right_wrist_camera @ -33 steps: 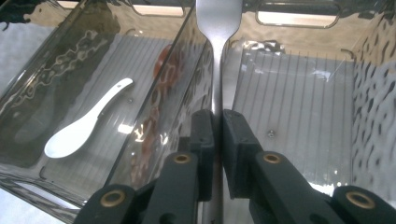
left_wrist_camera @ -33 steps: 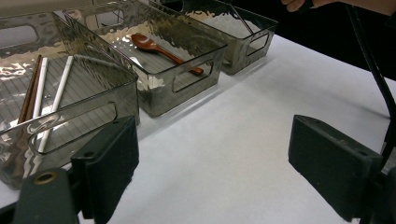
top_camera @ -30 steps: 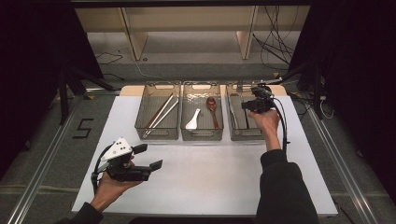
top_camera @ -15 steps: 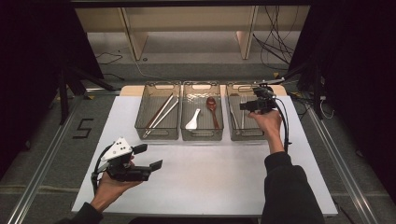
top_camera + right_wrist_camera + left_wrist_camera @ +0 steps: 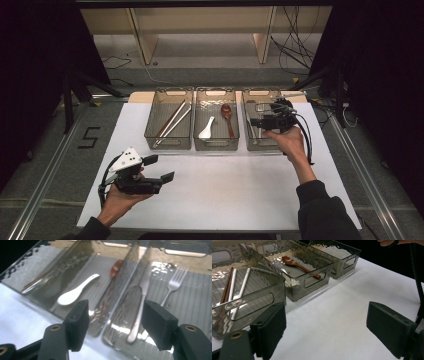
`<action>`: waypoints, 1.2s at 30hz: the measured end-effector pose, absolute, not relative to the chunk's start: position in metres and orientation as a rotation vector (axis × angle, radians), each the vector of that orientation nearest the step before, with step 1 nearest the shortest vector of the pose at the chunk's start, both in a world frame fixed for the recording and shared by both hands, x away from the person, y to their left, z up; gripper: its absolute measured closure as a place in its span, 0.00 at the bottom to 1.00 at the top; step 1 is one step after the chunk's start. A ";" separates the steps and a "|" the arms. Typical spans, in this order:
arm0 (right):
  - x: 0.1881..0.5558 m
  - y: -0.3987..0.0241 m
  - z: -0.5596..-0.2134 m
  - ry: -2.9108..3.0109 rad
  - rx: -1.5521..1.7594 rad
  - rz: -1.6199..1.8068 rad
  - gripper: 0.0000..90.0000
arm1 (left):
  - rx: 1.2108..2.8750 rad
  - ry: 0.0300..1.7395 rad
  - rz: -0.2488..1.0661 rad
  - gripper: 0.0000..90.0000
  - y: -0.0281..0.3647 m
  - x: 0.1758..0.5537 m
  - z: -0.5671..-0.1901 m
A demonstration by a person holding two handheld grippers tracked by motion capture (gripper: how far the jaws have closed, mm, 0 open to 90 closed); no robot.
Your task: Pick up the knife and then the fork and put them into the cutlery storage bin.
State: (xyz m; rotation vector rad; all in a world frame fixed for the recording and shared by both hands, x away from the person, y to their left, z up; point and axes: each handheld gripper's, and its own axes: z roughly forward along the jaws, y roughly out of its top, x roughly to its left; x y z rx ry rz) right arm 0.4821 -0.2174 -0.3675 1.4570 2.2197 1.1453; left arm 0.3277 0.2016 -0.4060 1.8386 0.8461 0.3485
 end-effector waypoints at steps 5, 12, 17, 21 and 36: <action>0.466 -0.213 -0.365 2.233 1.391 1.200 0.41 | 1.834 0.851 0.343 0.17 0.202 0.328 -0.406; 0.446 -0.211 -0.365 2.225 1.379 1.291 0.39 | 1.839 0.854 0.334 0.17 0.202 0.328 -0.406; 0.438 -0.210 -0.367 2.220 1.363 1.303 0.37 | 1.839 0.856 0.331 0.17 0.202 0.328 -0.407; 0.432 -0.209 -0.369 2.215 1.359 1.320 0.35 | 1.845 0.857 0.328 0.17 0.201 0.328 -0.407; 0.408 -0.201 -0.374 2.208 1.279 1.399 0.27 | 1.860 0.853 0.313 0.17 0.201 0.328 -0.408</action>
